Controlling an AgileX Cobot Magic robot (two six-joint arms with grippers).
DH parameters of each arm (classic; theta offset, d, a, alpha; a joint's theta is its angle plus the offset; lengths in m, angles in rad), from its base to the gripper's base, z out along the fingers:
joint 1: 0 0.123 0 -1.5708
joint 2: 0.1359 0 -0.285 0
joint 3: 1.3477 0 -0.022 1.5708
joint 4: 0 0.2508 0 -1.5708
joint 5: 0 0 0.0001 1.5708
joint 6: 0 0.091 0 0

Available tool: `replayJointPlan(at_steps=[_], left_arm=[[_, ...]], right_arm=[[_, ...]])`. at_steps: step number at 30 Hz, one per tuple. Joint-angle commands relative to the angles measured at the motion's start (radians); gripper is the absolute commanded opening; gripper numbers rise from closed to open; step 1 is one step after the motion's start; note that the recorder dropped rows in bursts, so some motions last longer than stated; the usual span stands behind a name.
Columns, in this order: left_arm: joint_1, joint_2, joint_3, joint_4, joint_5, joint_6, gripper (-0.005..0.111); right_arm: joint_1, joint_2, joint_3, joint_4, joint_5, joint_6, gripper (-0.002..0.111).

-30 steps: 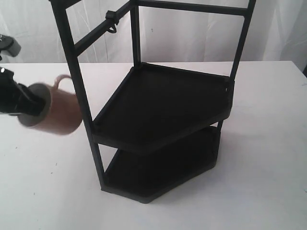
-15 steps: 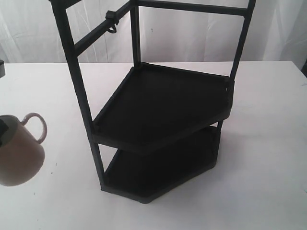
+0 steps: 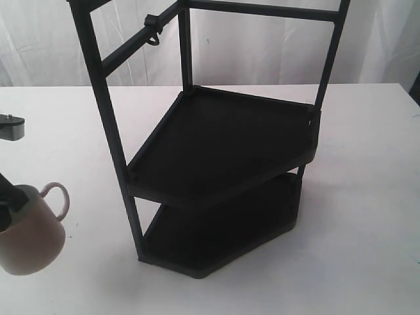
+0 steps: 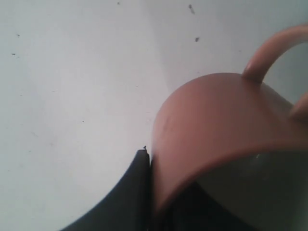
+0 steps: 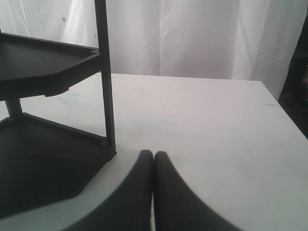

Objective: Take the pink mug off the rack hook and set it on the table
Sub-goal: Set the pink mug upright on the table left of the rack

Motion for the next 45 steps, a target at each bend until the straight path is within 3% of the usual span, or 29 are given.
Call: replayJointPlan(at_steps=[1, 15, 23, 45], left_arm=[[0.0, 0.004, 0.006, 0.064, -0.013, -0.057, 0.0], [0.0, 0.005, 0.016, 0.055, -0.029, -0.061, 0.0], [0.0, 0.005, 0.092, 0.055, -0.12, -0.061, 0.0], [0.0, 0.075, 0.094, 0.078, -0.164, -0.067, 0.0]], right_arm=[[-0.005, -0.006, 0.005, -0.006, -0.008, -0.004, 0.0], [-0.005, -0.006, 0.005, -0.006, -0.008, -0.004, 0.0], [-0.005, -0.006, 0.005, -0.006, -0.008, -0.004, 0.0], [-0.005, -0.006, 0.005, -0.006, -0.008, -0.004, 0.0]])
